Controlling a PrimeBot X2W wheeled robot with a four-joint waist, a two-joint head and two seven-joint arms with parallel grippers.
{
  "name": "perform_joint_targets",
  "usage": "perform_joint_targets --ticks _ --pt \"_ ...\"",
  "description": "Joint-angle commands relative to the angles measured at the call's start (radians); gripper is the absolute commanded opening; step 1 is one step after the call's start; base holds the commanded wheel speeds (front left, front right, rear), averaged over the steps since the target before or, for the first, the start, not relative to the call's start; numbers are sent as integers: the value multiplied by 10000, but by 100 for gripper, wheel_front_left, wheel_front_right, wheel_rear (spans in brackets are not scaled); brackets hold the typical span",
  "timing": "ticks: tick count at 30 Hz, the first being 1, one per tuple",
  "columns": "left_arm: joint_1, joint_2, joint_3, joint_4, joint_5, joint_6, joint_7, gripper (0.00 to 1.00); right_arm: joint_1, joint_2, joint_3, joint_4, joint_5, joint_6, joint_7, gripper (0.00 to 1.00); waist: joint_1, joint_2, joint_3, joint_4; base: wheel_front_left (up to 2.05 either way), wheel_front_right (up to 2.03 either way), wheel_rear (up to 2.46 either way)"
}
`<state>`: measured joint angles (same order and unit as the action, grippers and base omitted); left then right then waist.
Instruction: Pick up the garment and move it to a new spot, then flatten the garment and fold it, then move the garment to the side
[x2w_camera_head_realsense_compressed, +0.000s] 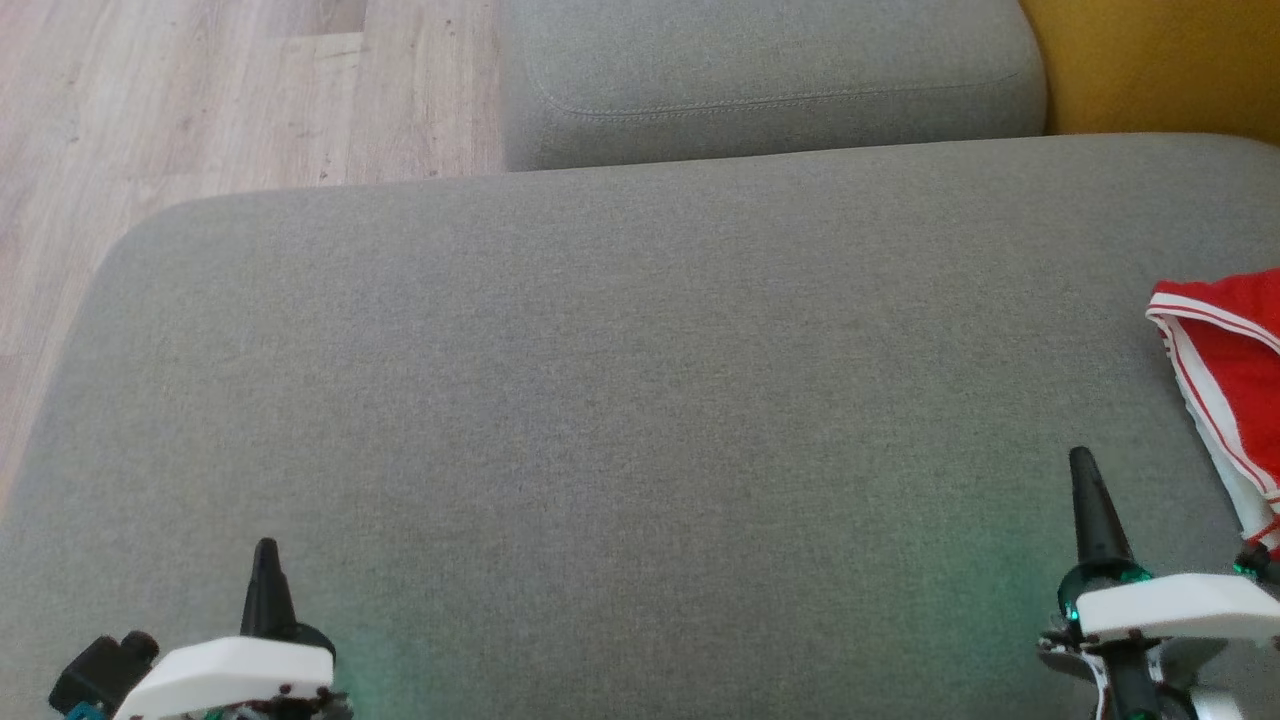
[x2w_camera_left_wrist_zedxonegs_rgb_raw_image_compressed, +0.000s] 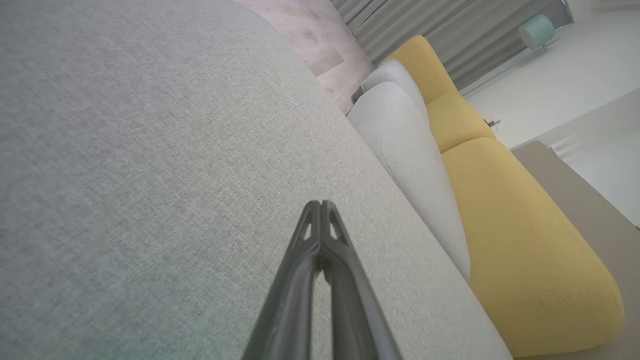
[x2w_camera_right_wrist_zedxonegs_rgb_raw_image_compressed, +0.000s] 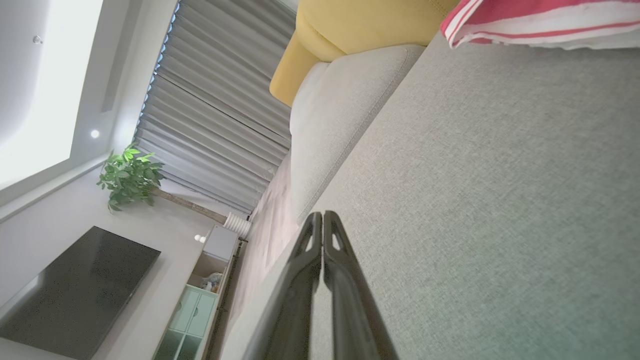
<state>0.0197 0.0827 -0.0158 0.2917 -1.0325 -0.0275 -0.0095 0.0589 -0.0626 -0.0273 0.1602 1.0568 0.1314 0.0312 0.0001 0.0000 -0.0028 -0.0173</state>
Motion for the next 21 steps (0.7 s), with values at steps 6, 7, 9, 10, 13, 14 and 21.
perform_joint_targets --ticks 6,7,9,10,13,14,21 --pt "-652 -6 434 -352 -822 -182 194 0 -711 -175 5 -147 878 -5 79 0 -1 0 7 21 0 0 0" --pt "-666 -13 454 -355 -936 -202 218 0 -733 -174 -6 -125 992 -5 89 0 -1 0 8 25 0 0 0" --pt "-695 -28 494 -360 -1164 -241 266 0 -775 -173 -29 -80 1221 -5 109 0 -1 0 11 32 0 0 0" --pt "-709 -35 514 -362 -1277 -261 290 0 -797 -172 -40 -57 1335 -5 119 0 -1 0 12 35 0 0 0" --pt "-753 -57 574 -370 -1619 -320 361 0 -860 -170 -75 10 1677 -5 150 0 -1 0 16 46 0 0 0" --pt "-753 -57 574 -370 -1619 -320 361 0 -860 -170 -75 10 1677 -5 150 0 -1 0 16 46 0 0 0" --pt "-854 -109 713 -388 -2416 -457 528 0 -1010 -163 -158 167 2473 -6 224 0 -1 0 24 70 0 0 0"
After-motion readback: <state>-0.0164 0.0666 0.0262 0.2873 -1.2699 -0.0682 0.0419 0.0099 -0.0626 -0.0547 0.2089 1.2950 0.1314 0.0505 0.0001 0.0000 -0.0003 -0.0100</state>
